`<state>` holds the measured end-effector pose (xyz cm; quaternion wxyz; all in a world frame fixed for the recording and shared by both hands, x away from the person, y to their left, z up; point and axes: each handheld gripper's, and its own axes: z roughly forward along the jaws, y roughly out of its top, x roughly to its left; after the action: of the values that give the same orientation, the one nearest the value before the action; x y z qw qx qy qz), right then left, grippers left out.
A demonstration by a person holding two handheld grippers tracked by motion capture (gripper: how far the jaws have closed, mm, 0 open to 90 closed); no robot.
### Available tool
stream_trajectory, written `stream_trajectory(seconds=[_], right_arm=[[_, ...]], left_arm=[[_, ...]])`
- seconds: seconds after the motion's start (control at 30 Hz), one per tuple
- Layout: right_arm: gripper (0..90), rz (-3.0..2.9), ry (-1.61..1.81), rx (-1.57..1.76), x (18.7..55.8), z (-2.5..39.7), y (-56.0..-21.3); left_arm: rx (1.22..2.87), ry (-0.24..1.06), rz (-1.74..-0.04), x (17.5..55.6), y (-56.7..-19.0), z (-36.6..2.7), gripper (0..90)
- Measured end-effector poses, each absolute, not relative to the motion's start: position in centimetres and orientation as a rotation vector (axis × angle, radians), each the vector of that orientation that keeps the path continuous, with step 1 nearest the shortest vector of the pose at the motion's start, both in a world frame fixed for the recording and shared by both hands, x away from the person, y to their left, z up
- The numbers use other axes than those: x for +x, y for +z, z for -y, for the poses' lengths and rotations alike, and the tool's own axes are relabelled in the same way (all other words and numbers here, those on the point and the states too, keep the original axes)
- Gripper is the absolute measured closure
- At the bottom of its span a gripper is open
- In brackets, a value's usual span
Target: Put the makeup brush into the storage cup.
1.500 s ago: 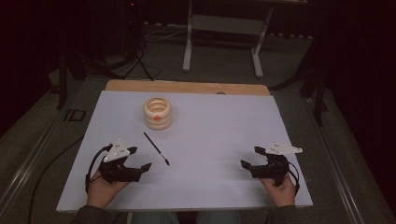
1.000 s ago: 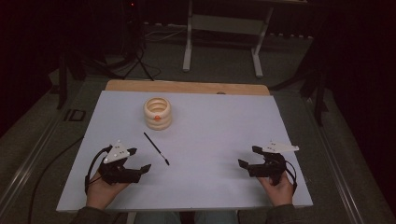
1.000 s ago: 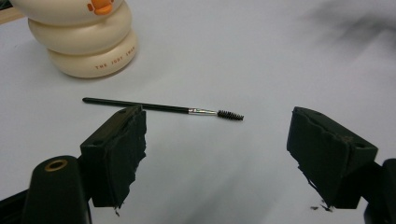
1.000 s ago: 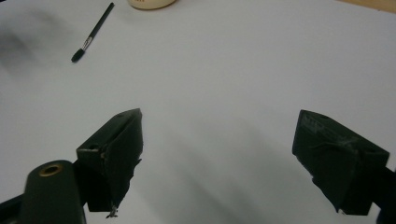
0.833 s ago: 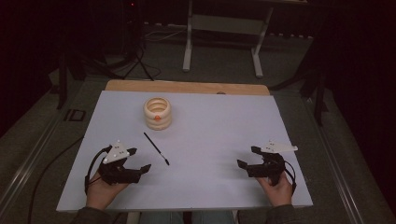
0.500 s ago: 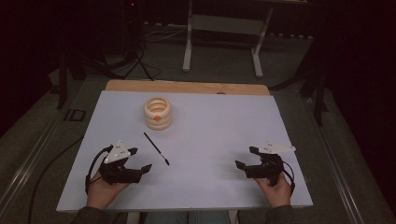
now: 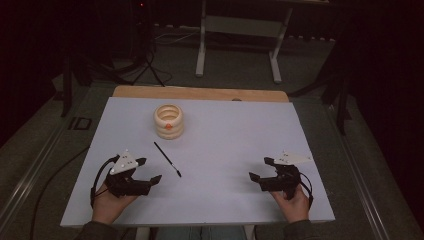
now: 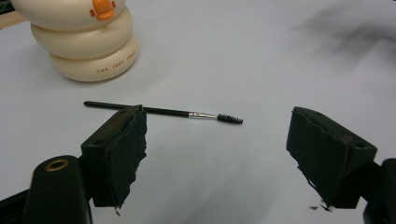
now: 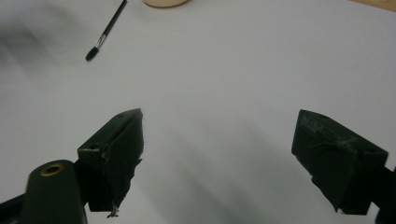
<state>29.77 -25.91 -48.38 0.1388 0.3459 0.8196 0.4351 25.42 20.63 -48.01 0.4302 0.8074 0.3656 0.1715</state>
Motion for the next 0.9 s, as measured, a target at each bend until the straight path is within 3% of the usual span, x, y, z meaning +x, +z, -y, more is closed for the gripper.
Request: stream_trajectory(seconds=[0.9], right_arm=[[14.8, -2.492, 1.297, 0.98, 34.3, 17.6, -45.6]], left_arm=[[1.998, 0.422, -0.908, 25.5, -47.7, -20.8, 20.5]])
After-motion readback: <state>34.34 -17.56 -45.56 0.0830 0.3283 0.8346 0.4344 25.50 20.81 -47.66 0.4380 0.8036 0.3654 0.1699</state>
